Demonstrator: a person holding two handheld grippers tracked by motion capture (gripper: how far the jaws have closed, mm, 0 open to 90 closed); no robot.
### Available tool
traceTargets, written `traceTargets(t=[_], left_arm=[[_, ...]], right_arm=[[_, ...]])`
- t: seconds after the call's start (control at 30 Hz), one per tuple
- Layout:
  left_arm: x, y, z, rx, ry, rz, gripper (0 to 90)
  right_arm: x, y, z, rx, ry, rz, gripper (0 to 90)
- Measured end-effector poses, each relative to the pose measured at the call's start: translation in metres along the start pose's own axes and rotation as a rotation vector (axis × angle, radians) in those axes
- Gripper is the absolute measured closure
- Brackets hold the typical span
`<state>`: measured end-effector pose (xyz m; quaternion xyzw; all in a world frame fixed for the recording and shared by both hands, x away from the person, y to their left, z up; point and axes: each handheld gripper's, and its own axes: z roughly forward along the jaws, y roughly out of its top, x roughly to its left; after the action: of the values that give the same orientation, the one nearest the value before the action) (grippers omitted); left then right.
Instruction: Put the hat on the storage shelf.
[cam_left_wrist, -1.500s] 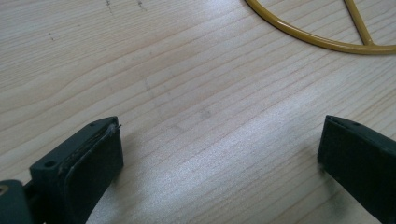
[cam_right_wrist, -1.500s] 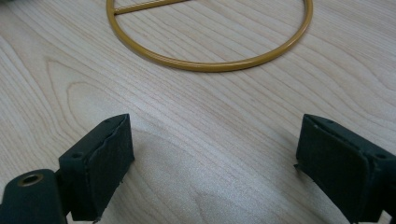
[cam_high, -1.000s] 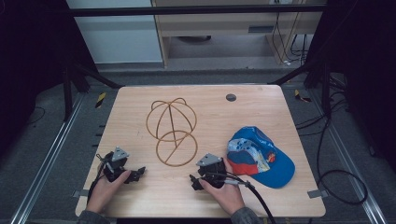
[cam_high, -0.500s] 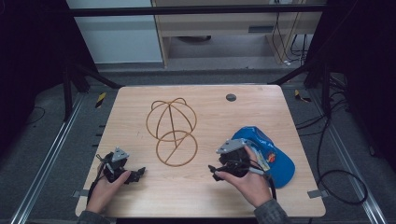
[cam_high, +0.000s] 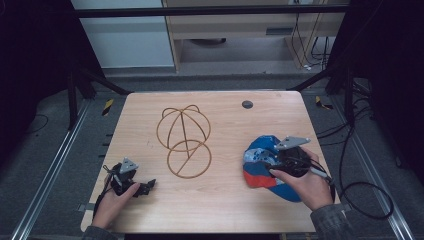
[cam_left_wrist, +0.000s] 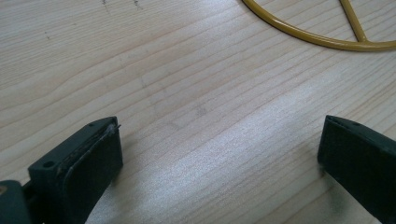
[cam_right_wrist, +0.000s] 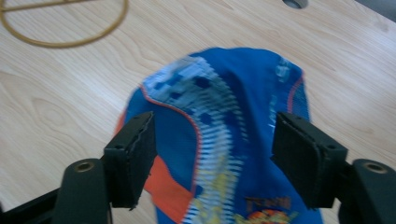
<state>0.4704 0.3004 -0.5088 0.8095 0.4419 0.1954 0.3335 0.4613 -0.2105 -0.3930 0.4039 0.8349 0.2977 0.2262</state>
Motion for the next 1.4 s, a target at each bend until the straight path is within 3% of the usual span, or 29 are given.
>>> traceTargets(t=[0.1,0.27,0.57,0.87,1.07,1.4], left_arm=[[0.0,0.0,0.0,0.0,-0.001,0.001,0.0],[0.0,0.0,0.0,0.001,0.0,0.001,0.0],[-0.001,0.0,0.0,0.001,0.001,-0.003,0.0],[-0.001,0.0,0.0,0.001,0.0,-0.002,0.0],[-0.001,0.0,0.0,0.001,0.0,-0.002,0.0],[-0.001,0.0,0.0,0.001,0.0,-0.002,0.0]], right_arm=[[-0.012,-0.001,0.001,0.016,-0.016,0.006,33.0],[-0.025,0.006,0.006,0.029,0.005,0.014,38.7],[-0.036,0.023,0.028,0.092,0.091,0.01,46.3],[-0.039,0.025,0.044,0.154,0.131,-0.003,67.7],[-0.044,0.024,0.044,0.148,0.162,0.001,88.4],[-0.052,0.023,0.024,0.091,0.186,0.031,90.0]])
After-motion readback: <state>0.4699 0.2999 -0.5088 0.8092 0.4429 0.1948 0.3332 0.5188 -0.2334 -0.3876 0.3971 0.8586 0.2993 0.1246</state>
